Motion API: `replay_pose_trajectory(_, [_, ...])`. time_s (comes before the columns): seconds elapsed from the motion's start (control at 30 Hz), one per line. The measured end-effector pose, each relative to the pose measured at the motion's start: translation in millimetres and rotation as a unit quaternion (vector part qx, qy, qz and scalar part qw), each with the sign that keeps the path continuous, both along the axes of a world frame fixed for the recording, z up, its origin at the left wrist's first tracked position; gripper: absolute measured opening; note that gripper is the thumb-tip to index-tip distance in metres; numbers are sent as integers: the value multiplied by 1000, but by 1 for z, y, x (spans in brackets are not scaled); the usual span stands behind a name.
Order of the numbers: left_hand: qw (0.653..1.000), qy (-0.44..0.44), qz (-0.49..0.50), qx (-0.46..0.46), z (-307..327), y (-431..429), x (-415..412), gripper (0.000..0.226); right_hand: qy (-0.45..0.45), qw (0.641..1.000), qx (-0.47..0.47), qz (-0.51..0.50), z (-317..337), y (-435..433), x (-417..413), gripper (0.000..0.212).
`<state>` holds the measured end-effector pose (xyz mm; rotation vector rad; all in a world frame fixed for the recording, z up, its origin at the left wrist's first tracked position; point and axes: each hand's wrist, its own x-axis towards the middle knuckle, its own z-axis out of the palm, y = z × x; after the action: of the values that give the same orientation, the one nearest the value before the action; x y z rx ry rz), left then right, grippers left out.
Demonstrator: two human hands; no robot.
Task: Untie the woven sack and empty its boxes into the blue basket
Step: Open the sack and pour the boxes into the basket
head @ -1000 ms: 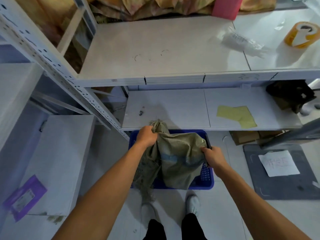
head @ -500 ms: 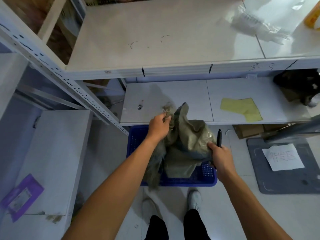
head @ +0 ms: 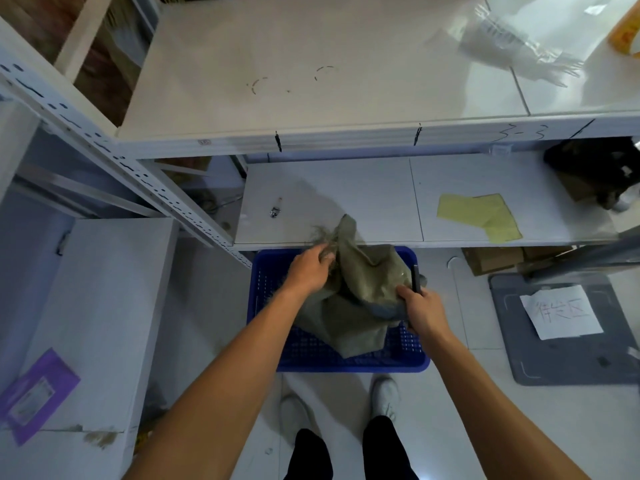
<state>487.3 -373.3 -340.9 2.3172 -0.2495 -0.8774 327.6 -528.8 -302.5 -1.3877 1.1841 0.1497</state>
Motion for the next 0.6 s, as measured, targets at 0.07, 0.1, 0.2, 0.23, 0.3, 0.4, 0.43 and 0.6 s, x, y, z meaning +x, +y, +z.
replay_pose_trajectory(0.07, [1000, 16, -21, 0, -2, 3, -3, 47, 5, 1000, 6, 3, -2, 2, 7, 15])
replay_pose_trajectory(0.1, [999, 23, -35, -5, 0, 3, -6, 47, 5, 1000, 10, 6, -1, 3, 10, 14])
replay_pose_trajectory(0.2, [992, 40, -117, -26, 10, 0, -22, 62, -15, 1000, 14, 7, 6, 5, 17, 14])
replay_pose_trajectory(0.23, [987, 40, -150, -28, 13, -2, -30, 73, -26, 1000, 12, 2, 9, 7, 18, 14])
replay_pose_trajectory(0.3, [981, 18, -193, -24, 17, -9, -49, 95, -45, 999, 14, -8, 14, 12, 20, 13])
replay_pose_trajectory(0.4, [980, -38, -197, -13, 21, -17, -71, 98, -28, 1000, 6, 7, 15, 19, 23, 14])
replay_pose_trajectory(0.43, [982, -51, -183, -27, 24, -19, -76, 90, -25, 999, -7, 22, 16, 20, 24, 15])
replay_pose_trajectory(0.6, [992, -58, -67, -91, 37, -16, -81, 42, -76, 988, -49, 123, 21, 15, 18, 27])
